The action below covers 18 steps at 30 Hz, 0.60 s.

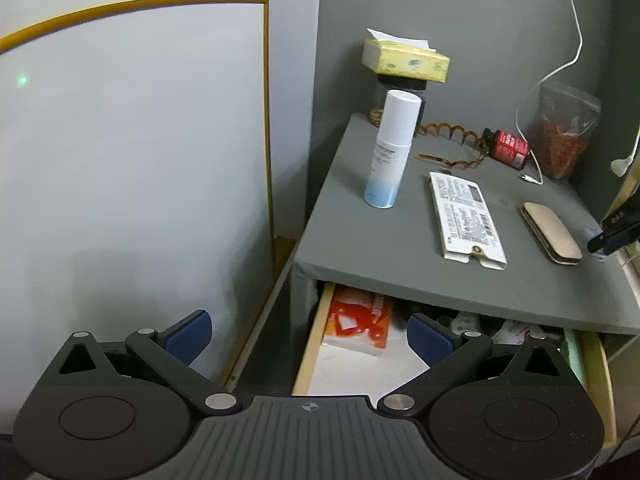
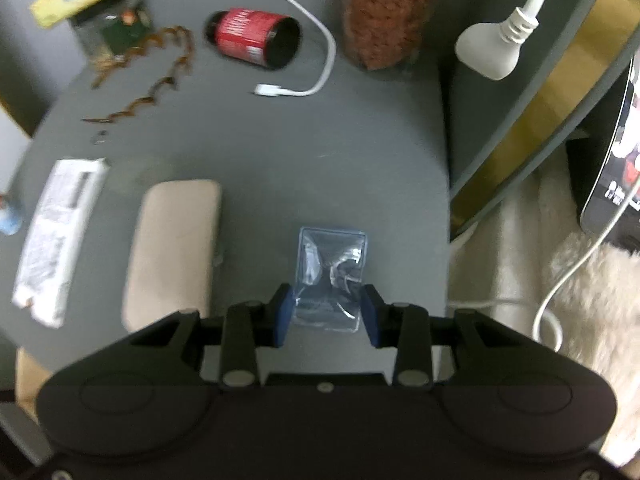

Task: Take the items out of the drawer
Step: 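Lift the clear bag with the right gripper onto the nightstand top, then open the right gripper to drop the bag and swing back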

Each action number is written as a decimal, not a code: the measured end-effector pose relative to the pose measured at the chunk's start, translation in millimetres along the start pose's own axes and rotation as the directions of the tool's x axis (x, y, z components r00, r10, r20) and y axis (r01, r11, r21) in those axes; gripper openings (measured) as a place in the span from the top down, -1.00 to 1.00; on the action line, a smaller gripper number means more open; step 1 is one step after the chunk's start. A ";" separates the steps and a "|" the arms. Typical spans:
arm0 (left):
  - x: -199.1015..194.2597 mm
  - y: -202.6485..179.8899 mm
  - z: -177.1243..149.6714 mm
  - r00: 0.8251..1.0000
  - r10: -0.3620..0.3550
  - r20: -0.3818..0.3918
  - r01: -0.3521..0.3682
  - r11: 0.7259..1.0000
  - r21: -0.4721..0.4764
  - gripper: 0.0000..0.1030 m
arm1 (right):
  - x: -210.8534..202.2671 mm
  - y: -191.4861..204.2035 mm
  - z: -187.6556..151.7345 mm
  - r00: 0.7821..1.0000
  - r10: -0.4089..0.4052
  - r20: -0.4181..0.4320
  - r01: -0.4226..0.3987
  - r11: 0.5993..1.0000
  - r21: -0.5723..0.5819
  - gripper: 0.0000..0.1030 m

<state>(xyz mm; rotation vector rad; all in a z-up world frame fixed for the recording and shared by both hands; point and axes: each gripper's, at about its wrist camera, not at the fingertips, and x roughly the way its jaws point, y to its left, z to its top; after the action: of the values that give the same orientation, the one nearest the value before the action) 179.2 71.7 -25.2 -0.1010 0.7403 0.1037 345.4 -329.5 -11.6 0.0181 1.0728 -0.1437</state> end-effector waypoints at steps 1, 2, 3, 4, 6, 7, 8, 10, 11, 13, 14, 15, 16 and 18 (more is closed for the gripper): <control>0.1 -0.6 -0.7 1.000 -0.001 0.000 0.001 1.000 0.001 -1.00 | 1.9 0.0 0.4 1.000 -0.010 0.000 0.010 1.000 -0.003 -0.04; 1.1 -4.5 0.2 1.000 -0.009 -0.001 0.009 1.000 0.007 -1.00 | 1.5 0.9 -1.1 1.000 -0.023 0.010 0.023 1.000 -0.006 -0.16; 1.4 -7.1 0.4 1.000 -0.012 -0.002 0.012 1.000 0.014 -1.00 | -3.5 1.6 -5.5 0.999 -0.030 0.039 0.030 1.000 -0.008 -0.17; 1.1 -10.1 0.3 1.000 -0.017 -0.001 0.017 1.000 0.022 -1.00 | -9.3 1.9 -8.8 0.998 -0.031 0.062 0.032 0.999 -0.007 -0.17; 0.4 -12.9 -0.9 1.000 -0.021 0.002 0.021 0.999 0.030 -1.00 | -36.4 5.6 -27.5 0.989 -0.029 0.145 0.030 1.000 -0.007 -0.17; 0.2 -11.8 -1.2 1.000 -0.022 0.001 0.022 0.999 0.028 -1.00 | -50.1 8.3 -39.0 0.985 0.008 0.174 -0.004 1.000 -0.021 -0.19; 0.0 -10.7 -1.5 1.000 -0.022 0.001 0.022 0.999 0.026 -1.00 | -65.3 11.4 -52.5 0.978 0.059 0.200 -0.052 0.998 -0.041 -0.24; -0.4 -8.5 -2.1 1.000 -0.024 -0.001 0.024 1.000 0.021 -1.00 | -85.0 25.8 -83.7 0.962 0.201 0.184 -0.180 0.976 -0.125 -0.38; -0.5 -7.4 -2.4 1.000 -0.024 -0.002 0.024 1.000 0.019 -1.00 | -93.6 33.9 -99.8 0.948 0.274 0.163 -0.247 0.954 -0.170 -0.38; -0.1 -4.6 -2.2 1.000 -0.022 -0.003 0.022 1.000 0.013 -1.00 | -96.4 58.1 -130.5 0.928 0.366 0.069 -0.337 0.904 -0.264 -0.34; -0.4 -3.7 -2.1 1.000 -0.021 -0.002 0.021 1.000 0.011 -1.00 | -88.6 73.3 -140.5 0.928 0.372 0.014 -0.350 0.883 -0.313 -0.25; -0.7 -2.9 -2.0 1.000 -0.019 0.000 0.019 1.000 0.010 -1.00 | -76.6 95.6 -154.8 0.926 0.372 -0.065 -0.367 0.847 -0.384 -0.20; -1.0 -2.1 -1.9 1.000 -0.017 0.002 0.017 1.000 0.008 -1.00 | -63.9 114.6 -164.3 0.928 0.353 -0.120 -0.368 0.818 -0.441 -0.13; -2.4 -0.4 -2.3 1.000 -0.003 0.009 0.003 1.000 0.005 -1.00 | -40.7 139.6 -173.9 0.939 0.296 -0.178 -0.345 0.790 -0.506 -0.08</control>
<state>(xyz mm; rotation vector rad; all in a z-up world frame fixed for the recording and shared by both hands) 176.0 70.9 -25.2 -0.0964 0.7309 0.0993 191.9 -172.1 -66.9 -0.2975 1.1541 0.4759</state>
